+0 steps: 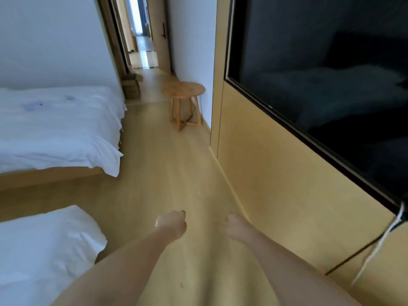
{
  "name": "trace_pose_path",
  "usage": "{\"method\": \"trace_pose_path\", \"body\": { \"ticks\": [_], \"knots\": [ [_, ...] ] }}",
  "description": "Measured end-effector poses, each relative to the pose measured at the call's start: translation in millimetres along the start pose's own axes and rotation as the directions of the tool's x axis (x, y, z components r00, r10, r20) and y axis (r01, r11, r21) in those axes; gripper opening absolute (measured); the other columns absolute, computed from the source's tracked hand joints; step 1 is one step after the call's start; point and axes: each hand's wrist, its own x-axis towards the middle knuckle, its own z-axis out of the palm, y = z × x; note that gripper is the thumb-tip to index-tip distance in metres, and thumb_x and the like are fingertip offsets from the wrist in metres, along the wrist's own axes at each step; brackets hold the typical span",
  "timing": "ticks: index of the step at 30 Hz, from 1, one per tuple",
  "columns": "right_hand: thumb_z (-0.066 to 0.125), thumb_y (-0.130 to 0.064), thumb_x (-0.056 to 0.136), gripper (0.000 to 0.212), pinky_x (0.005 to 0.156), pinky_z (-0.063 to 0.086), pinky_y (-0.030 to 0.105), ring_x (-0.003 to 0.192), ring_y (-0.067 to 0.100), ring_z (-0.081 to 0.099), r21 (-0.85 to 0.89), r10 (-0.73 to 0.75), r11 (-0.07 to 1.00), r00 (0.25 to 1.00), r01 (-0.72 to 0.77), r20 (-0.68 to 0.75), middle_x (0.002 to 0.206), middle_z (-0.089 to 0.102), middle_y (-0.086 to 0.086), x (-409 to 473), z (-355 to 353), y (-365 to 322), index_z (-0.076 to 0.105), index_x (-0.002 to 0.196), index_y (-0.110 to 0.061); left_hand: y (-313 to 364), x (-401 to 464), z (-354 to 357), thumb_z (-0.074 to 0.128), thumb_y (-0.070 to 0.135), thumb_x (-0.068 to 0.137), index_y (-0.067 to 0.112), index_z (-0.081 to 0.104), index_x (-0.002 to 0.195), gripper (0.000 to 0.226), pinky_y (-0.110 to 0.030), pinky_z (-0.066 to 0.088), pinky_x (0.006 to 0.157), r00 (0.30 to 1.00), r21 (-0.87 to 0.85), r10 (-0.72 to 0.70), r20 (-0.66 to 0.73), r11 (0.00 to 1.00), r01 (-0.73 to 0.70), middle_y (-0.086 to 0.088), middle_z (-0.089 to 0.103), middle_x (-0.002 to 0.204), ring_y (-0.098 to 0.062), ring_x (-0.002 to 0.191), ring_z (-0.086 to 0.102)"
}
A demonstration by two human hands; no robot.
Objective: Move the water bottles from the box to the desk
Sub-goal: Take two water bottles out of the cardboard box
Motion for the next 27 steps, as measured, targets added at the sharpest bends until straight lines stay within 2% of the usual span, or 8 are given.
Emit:
{"method": "trace_pose_path", "body": {
  "ticks": [2, 4, 8, 13, 20, 25, 27],
  "knots": [
    [0.056, -0.039, 0.091, 0.047, 0.085, 0.049, 0.031, 0.113, 0.030, 0.061, -0.036, -0.035, 0.999, 0.999, 0.034, -0.005, 0.124, 0.063, 0.017, 31.4, -6.0, -36.6, 0.060, 0.121, -0.004, -29.8, 23.3, -19.3, 0.033, 0.024, 0.099, 0.014, 0.048, 0.127, 0.033, -0.035, 0.047, 0.091, 0.999, -0.013, -0.028, -0.020, 1.000, 0.027, -0.009, 0.055, 0.129, -0.028, 0.117, 0.056],
    [0.055, -0.039, 0.091, 0.045, 0.087, 0.049, 0.032, 0.113, 0.030, 0.061, -0.061, -0.054, 0.997, 0.999, 0.054, -0.006, 0.123, 0.063, 0.016, 59.8, -12.1, -69.3, 0.060, 0.120, -0.005, -54.4, 43.6, -36.8, 0.033, 0.024, 0.099, 0.016, 0.049, 0.126, 0.033, -0.034, 0.048, 0.090, 0.998, -0.034, -0.057, -0.040, 0.998, 0.055, -0.008, 0.057, 0.127, -0.028, 0.114, 0.057],
    [0.052, -0.041, 0.092, 0.042, 0.081, 0.047, 0.031, 0.108, 0.029, 0.061, -0.032, -0.119, 0.992, 0.993, 0.118, -0.017, 0.119, 0.063, 0.014, 118.4, -28.3, -124.3, 0.059, 0.118, -0.009, -93.0, 92.8, -62.6, 0.033, 0.021, 0.097, 0.025, 0.055, 0.123, 0.034, -0.031, 0.046, 0.085, 0.991, -0.093, -0.105, -0.083, 0.991, 0.097, -0.002, 0.062, 0.121, -0.024, 0.108, 0.060],
    [0.050, -0.046, 0.090, 0.048, 0.091, 0.047, 0.032, 0.114, 0.026, 0.059, -0.124, -0.189, 0.974, 0.982, 0.190, 0.023, 0.125, 0.061, 0.008, 205.8, -54.7, -175.5, 0.057, 0.124, -0.013, -123.8, 172.8, -92.6, 0.033, 0.020, 0.096, 0.026, 0.057, 0.120, 0.035, -0.031, 0.042, 0.083, 0.983, -0.138, -0.168, -0.077, 0.978, 0.157, 0.000, 0.062, 0.119, -0.023, 0.107, 0.060],
    [0.047, -0.046, 0.094, 0.052, 0.097, 0.047, 0.036, 0.117, 0.028, 0.056, -0.207, -0.235, 0.945, 0.965, 0.254, 0.113, 0.130, 0.057, 0.009, 354.8, -120.7, -234.0, 0.051, 0.133, -0.012, -150.3, 301.6, -144.2, 0.033, 0.015, 0.094, 0.024, 0.058, 0.120, 0.037, -0.029, 0.042, 0.079, 0.968, -0.212, -0.250, -0.016, 0.947, 0.241, 0.000, 0.063, 0.115, -0.023, 0.103, 0.061],
    [0.048, -0.045, 0.095, 0.045, 0.095, 0.048, 0.036, 0.113, 0.031, 0.058, -0.277, -0.279, 0.913, 0.954, 0.299, 0.111, 0.123, 0.061, 0.012, 450.3, -179.0, -277.0, 0.058, 0.119, -0.009, -174.0, 390.4, -195.4, 0.033, 0.013, 0.093, 0.024, 0.059, 0.119, 0.038, -0.028, 0.043, 0.075, 0.948, -0.234, -0.310, -0.067, 0.929, 0.287, 0.001, 0.063, 0.114, -0.021, 0.100, 0.062],
    [0.049, -0.047, 0.094, 0.045, 0.096, 0.048, 0.039, 0.113, 0.031, 0.058, -0.280, -0.287, 0.908, 0.950, 0.310, 0.121, 0.122, 0.061, 0.011, 482.7, -195.4, -293.4, 0.057, 0.120, -0.010, -187.9, 426.2, -215.8, 0.033, 0.013, 0.093, 0.025, 0.059, 0.118, 0.038, -0.027, 0.042, 0.074, 0.944, -0.230, -0.321, -0.078, 0.927, 0.296, 0.001, 0.063, 0.113, -0.021, 0.099, 0.062]
  ]
}}
